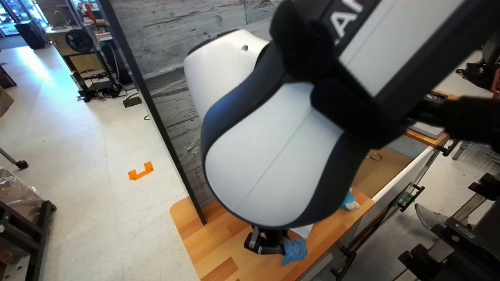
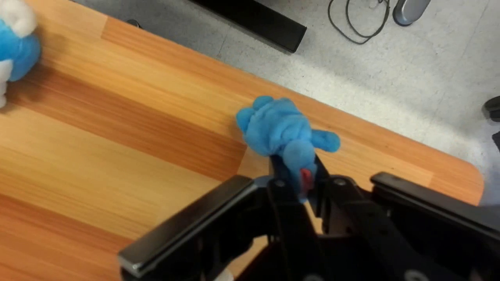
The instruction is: Move the teddy bear to the left
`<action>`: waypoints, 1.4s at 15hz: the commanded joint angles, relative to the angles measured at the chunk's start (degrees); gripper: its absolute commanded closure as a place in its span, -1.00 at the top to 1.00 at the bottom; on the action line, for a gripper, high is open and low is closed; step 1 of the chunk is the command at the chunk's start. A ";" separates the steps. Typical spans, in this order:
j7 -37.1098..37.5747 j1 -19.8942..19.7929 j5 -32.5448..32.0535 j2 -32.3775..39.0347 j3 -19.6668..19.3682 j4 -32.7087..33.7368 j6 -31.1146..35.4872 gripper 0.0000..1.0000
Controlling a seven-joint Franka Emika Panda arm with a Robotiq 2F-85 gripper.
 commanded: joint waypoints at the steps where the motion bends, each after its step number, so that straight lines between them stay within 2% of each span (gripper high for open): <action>1: -2.05 0.43 0.89 1.27 -0.19 2.47 -2.80 -0.92; 3: -2.56 0.50 0.67 1.77 -0.31 3.34 -2.79 -0.92; 4: -2.89 0.42 0.73 2.19 -0.30 3.88 -3.00 -0.19; 5: -3.24 0.38 0.69 2.56 -0.30 4.27 -2.96 -0.17; 10: -4.93 0.65 -0.11 2.98 -0.63 5.05 -2.90 0.52; 13: -5.68 -0.40 0.71 1.25 0.04 2.84 -2.42 0.97; 21: -4.55 -4.51 2.09 -8.37 -0.49 -8.36 0.87 1.00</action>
